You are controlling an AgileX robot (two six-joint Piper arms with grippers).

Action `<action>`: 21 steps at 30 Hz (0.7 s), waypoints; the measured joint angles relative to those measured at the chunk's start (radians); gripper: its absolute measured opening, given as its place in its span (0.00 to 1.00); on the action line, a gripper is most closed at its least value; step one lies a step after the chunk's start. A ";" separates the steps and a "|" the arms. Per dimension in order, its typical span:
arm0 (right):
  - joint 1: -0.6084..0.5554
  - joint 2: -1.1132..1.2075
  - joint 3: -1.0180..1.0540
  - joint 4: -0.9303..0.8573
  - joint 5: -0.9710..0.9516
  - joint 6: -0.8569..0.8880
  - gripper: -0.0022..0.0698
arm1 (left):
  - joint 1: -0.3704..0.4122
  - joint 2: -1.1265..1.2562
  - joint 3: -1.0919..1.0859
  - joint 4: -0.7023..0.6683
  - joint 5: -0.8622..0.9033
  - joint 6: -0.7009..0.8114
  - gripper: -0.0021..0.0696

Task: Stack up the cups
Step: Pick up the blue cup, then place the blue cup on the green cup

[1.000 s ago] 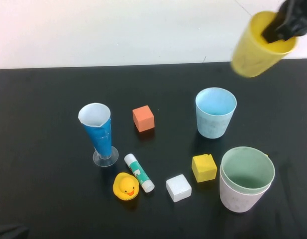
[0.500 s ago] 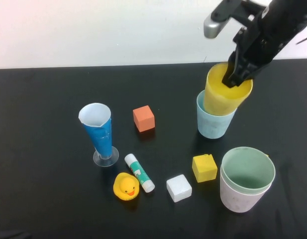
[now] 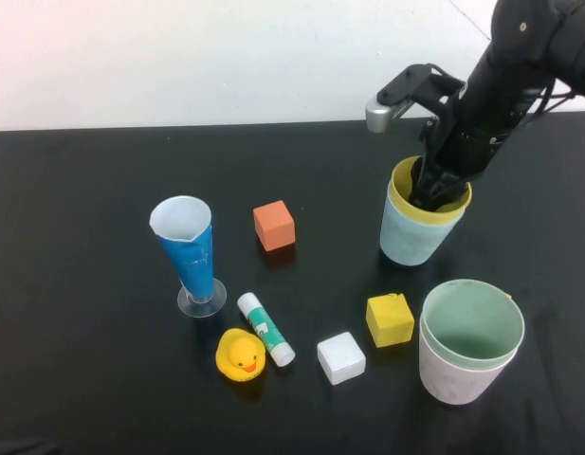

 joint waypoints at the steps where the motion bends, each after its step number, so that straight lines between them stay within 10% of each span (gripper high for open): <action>1: 0.000 -0.006 0.000 0.000 0.000 0.000 0.16 | 0.000 0.000 0.000 0.000 0.000 0.000 0.03; 13: 0.000 -0.386 0.035 -0.013 0.002 0.059 0.15 | 0.000 0.000 0.000 -0.004 0.000 0.000 0.03; 21: 0.000 -0.713 0.417 0.017 0.009 0.052 0.15 | 0.000 0.000 0.000 0.001 -0.001 0.000 0.03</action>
